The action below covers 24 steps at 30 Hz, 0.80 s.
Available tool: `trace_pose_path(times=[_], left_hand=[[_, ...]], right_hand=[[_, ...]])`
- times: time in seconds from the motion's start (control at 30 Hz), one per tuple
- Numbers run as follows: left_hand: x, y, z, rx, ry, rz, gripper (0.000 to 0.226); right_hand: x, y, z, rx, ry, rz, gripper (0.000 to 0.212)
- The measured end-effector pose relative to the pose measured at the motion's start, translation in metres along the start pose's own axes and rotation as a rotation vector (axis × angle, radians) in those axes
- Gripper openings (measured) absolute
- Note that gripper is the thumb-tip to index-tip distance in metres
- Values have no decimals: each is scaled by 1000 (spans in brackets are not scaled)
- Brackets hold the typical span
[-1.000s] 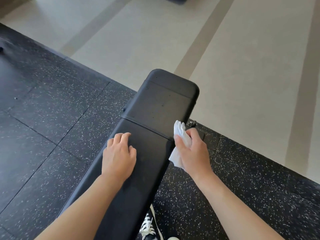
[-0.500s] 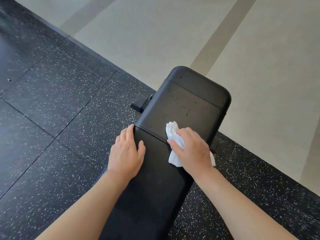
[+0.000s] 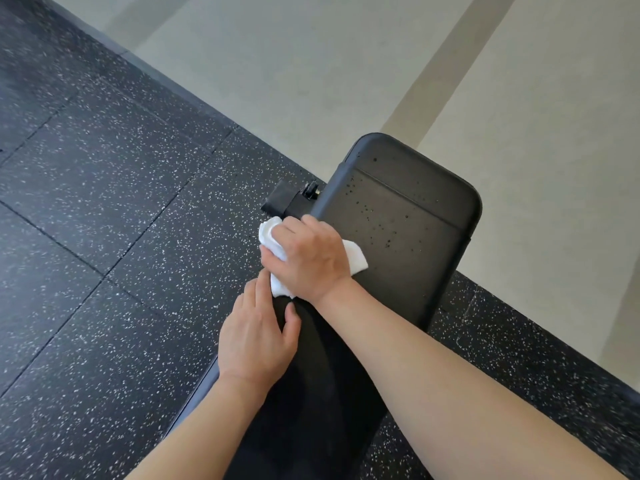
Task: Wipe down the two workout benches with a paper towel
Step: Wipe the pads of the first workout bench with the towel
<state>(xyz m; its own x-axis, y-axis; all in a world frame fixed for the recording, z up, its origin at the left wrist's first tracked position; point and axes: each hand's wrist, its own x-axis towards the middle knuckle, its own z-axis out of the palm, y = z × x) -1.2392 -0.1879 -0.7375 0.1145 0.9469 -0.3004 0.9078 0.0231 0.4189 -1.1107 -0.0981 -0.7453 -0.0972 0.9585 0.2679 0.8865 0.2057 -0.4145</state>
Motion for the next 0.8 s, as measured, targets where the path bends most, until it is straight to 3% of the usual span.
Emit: trace_pose_path(times=[0.3,0.47,0.63,0.8], left_hand=[[-5,9,-2,39,19,-55,75],[-4,42,7,-95,192,-240,57],[13,68,24,-18,274,-452,47],[17,64,36,39,340,-459,53]], right_hand=[[-29,20,-26,-1,16,-108,27],[-101,91,-74,-54,15,-160,29],[-134,165,-124,-77,-108,-233,20],[-121,165,-112,-86,-26,-187,28]])
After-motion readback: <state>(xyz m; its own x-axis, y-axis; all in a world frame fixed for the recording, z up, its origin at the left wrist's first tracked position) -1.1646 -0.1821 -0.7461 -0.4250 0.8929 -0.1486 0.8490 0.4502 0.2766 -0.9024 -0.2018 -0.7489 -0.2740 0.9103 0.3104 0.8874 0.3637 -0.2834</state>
